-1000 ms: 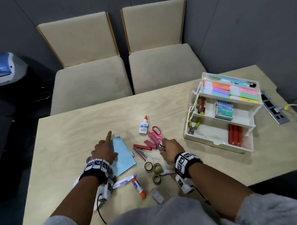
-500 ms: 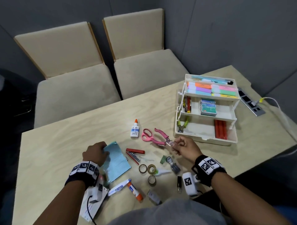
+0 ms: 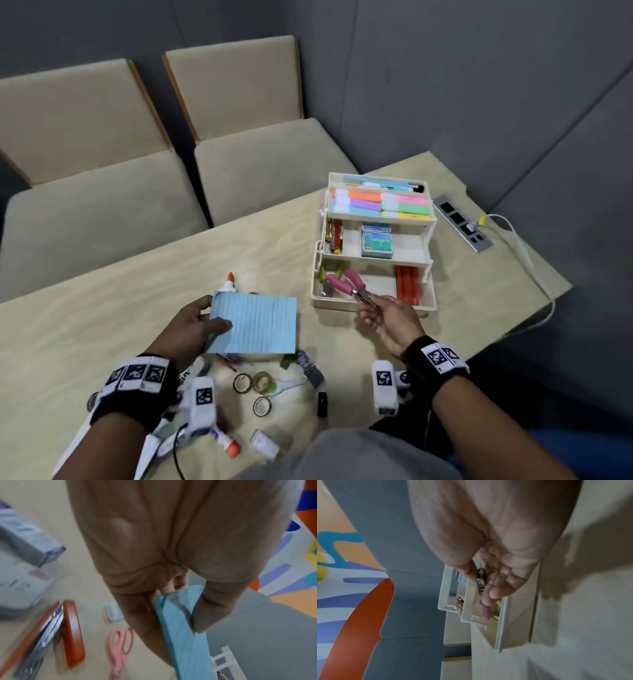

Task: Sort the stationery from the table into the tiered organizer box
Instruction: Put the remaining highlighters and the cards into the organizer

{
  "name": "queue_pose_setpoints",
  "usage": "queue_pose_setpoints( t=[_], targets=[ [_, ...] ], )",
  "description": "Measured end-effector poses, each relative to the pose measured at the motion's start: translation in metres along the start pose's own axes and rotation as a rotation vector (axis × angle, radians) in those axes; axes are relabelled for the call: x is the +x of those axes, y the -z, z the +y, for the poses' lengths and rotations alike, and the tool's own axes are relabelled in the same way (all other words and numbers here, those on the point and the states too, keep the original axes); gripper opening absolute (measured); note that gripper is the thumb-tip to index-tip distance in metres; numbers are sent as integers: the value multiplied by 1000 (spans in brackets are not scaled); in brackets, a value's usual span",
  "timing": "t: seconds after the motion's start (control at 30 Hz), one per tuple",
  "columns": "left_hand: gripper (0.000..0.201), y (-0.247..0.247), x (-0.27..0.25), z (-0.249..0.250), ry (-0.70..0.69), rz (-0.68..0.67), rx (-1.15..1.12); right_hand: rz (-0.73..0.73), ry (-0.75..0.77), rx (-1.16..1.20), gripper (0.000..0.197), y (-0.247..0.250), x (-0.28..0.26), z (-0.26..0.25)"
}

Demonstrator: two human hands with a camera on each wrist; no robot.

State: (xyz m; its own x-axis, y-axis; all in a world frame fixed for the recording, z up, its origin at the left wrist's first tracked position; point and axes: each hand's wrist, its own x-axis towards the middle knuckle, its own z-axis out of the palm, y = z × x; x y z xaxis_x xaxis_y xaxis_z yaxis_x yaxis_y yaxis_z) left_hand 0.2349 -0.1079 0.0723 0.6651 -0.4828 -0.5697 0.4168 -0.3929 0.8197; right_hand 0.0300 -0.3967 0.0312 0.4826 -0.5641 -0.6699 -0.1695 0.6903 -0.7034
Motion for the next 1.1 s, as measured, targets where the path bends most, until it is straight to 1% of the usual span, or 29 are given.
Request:
queue_pose_setpoints(
  t=[0.07, 0.13, 0.23, 0.33, 0.4, 0.5, 0.6, 0.7, 0.73, 0.77, 0.8, 0.87, 0.9, 0.93, 0.97, 1.03, 1.1],
  targets=[
    [36, -18, 3, 0, 20, 22, -82, -10, -51, -16, 20, -8, 10, -4],
    [36, -34, 3, -1, 35, 33, -111, -15, -95, -14, 16, -22, 21, -9],
    [36, -51, -3, -4, 70, 48, -129, -5, -146, -2, 19, -46, 38, -14],
    [36, -60, -7, -12, 97, 92, -126, -63, -220, -92, 19, -66, 50, -17],
    [38, -63, -10, -16, 109, 123, -104, -73, -247, -233, 21, -73, 58, -14],
    [41, -63, -15, -24, 122, 156, -83, -74, -232, -553, 22, -77, 70, -16],
    [42, -63, -17, -30, 124, 177, -98, -97, -139, -837, 22, -81, 74, -27],
    [47, -70, -19, -30, 106, 207, -111, -112, -102, -1062, 33, -81, 76, -40],
    [47, -73, -20, -28, 93, 209, -113, -137, -69, -1066, 32, -80, 78, -41],
    [47, -76, -20, -27, 82, 206, -116, -204, -27, -1149, 29, -78, 83, -41],
    [47, -79, -19, -25, 72, 195, -117, -235, -3, -1173, 27, -75, 84, -44],
    [49, -83, -17, -18, 65, 159, -126, -225, 130, -1140, 27, -66, 78, -44],
    [51, -85, -15, -14, 67, 133, -152, -226, 185, -1058, 25, -60, 72, -43],
    [53, -91, -11, -9, 71, 104, -200, -261, 203, -955, 21, -52, 62, -44],
    [53, -96, -7, -4, 73, 73, -259, -323, 178, -857, 22, -45, 53, -44],
    [54, -109, 2, 6, 68, 19, -370, -427, 31, -737, 32, -27, 38, -47],
    [53, -131, 17, 13, 85, -10, -378, -442, -62, -607, 33, -8, 33, -50]
  ],
)
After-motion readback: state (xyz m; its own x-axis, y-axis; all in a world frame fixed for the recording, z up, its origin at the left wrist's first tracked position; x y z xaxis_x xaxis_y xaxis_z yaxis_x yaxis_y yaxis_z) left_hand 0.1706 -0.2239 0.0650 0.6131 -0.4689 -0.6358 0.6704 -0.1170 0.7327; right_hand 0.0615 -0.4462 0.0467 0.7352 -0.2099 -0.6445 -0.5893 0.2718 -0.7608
